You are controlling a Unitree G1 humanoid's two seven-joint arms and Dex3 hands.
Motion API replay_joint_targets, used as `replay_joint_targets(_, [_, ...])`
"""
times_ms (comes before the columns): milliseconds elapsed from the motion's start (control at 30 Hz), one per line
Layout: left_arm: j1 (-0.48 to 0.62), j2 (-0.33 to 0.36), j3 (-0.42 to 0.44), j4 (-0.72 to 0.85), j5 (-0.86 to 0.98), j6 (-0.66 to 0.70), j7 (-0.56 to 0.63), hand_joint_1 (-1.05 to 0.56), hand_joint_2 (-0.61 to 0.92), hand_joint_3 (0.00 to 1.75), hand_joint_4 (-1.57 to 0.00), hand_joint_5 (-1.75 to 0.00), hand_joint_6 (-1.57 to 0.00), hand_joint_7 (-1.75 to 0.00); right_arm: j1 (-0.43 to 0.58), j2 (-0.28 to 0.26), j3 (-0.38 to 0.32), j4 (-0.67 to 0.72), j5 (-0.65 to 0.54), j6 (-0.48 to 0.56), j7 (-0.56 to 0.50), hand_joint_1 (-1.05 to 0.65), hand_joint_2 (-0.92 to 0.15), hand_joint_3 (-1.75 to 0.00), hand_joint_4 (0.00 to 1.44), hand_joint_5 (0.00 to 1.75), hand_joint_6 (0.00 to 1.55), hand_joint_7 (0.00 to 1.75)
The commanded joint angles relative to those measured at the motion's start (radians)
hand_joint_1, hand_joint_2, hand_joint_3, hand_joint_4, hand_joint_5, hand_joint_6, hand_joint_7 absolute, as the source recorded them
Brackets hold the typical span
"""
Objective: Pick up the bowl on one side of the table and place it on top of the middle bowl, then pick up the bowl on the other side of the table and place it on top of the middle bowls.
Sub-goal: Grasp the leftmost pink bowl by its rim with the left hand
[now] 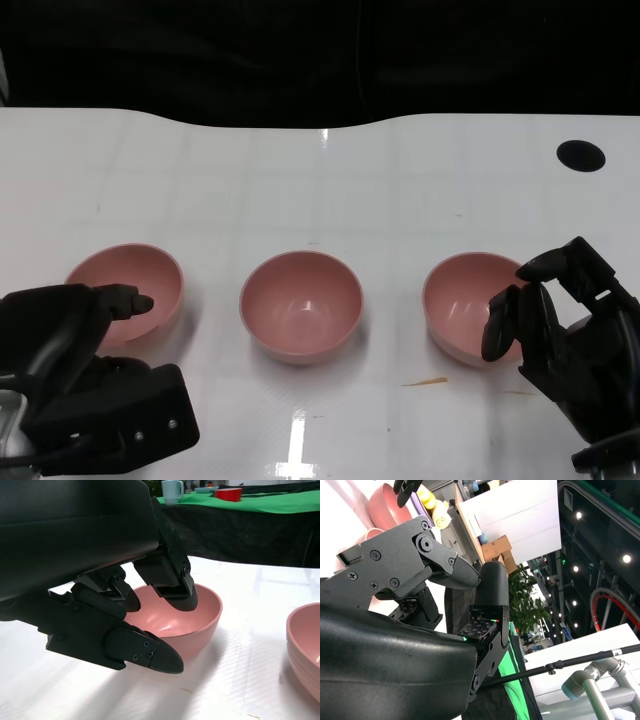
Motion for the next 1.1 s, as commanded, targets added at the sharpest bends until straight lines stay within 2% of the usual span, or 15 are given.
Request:
replay_joint_targets(33, [-0.025,0.033,-0.011,0.025,-0.005,-0.012,0.002,-0.64,0.92,0.01,-0.8,0.0,-0.82,0.0,0.009,0.002,0.002,-0.013,-0.007,-0.021,-0.009,-0.1,-0.59,-1.07,0.86,1.75,0.76,1.45])
replay_joint_targets(567, [-0.124,0.061,-0.055,0.142,-0.064,-0.025,-0.052,-0.6,0.92,0.04,-0.77,0.0,-0.81,0.0,0.005,-0.003,0.005,-0.006,0.013,-0.012,0.007,-0.1,-0.6,-1.08,0.87,1.75,0.76,1.45])
replay_joint_targets(800, [-0.19,0.059,-0.083,0.291,-0.103,-0.087,-0.03,-0.59,0.92,0.04,-0.79,-0.01,-0.82,0.0,0.013,-0.007,0.015,-0.026,0.018,-0.006,0.013,-0.1,-0.59,-1.09,0.87,1.75,0.77,1.43])
replay_joint_targets(1100, [-0.229,0.059,-0.106,0.39,-0.124,-0.118,-0.012,-0.6,0.92,0.04,-0.81,-0.01,-0.82,0.0,0.027,-0.001,0.03,-0.056,0.008,0.005,-0.003,-0.1,-0.59,-1.09,0.86,1.75,0.78,1.41])
